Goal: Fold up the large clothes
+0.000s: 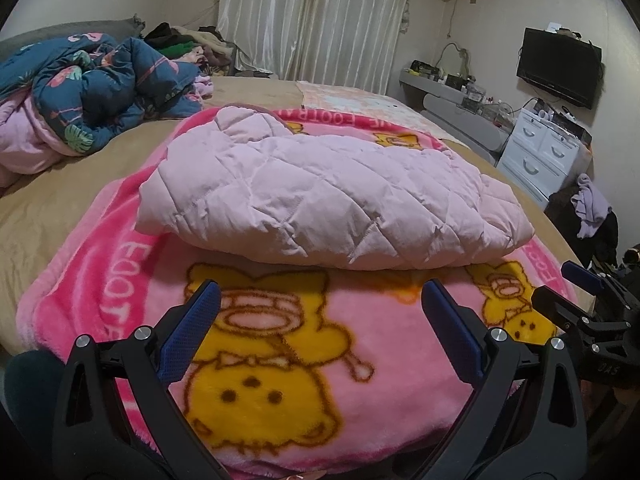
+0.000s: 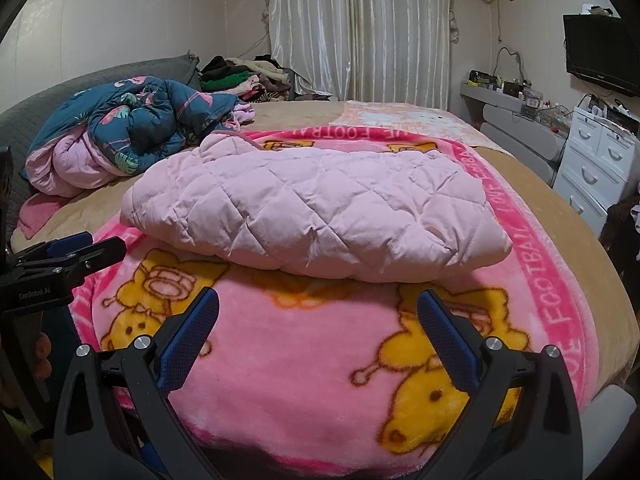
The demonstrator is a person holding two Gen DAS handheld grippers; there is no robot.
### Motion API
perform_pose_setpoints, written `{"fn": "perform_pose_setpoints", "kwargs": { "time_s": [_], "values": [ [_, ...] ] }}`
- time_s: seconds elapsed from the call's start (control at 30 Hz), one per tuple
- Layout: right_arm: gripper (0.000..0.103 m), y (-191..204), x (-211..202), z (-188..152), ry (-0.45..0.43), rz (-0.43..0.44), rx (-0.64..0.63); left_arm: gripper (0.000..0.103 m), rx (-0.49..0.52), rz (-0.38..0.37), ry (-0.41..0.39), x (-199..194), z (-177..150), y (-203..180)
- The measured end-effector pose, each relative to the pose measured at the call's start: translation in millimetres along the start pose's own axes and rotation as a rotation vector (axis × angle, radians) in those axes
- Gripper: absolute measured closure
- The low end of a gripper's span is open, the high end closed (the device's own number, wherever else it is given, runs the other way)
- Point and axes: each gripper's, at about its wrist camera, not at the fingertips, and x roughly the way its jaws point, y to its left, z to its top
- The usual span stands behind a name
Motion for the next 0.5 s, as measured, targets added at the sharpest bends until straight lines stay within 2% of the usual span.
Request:
{"fn": "perform_pose_setpoints", "kwargs": {
  "time_s": [0.5],
  "values": [
    [0.004,1.8,-4.1,1.5,-0.008,0.004,0.004,0.009,0.011,0.009,-0.004,-1.3,0.7,-2.2]
  ]
}}
